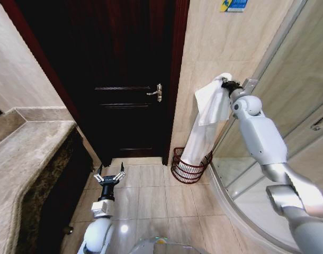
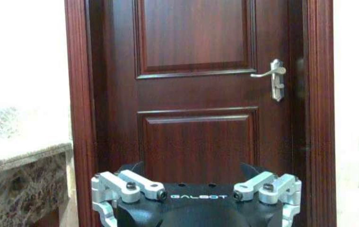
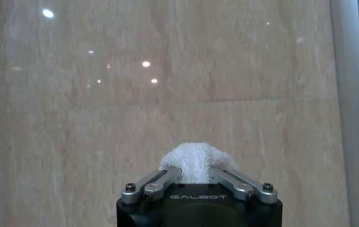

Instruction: Discard the used towel into the hamper.

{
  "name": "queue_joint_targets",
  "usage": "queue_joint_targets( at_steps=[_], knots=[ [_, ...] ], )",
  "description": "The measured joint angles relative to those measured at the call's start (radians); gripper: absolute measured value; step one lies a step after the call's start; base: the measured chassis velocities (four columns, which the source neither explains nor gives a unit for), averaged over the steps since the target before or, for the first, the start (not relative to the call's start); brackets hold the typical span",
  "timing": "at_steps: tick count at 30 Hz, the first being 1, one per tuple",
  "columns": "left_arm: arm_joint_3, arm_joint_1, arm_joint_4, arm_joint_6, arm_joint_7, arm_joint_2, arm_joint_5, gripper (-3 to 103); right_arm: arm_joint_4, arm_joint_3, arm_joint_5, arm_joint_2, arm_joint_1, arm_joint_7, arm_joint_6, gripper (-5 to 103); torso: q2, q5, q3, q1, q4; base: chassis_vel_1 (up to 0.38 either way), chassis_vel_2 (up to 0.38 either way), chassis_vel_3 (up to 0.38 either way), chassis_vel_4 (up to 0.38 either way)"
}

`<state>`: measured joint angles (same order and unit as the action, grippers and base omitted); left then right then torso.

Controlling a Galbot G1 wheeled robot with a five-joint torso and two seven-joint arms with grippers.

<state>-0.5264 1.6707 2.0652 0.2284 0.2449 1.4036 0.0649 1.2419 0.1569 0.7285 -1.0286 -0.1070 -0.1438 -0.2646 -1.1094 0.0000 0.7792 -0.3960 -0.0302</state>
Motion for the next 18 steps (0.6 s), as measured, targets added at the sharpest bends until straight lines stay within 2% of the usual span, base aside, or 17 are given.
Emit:
queue_joint_targets(
  at_steps=[18],
  knots=[
    [0.014,0.011,0.001,0.006,-0.003,0.008,-0.014,100,0.002,0.009,-0.005,0.002,-0.028,-0.001,0.006,6,0.083,0.0,-0.046,0.037,0.0001,0.0,0.0,0.0,0.0]
  ],
)
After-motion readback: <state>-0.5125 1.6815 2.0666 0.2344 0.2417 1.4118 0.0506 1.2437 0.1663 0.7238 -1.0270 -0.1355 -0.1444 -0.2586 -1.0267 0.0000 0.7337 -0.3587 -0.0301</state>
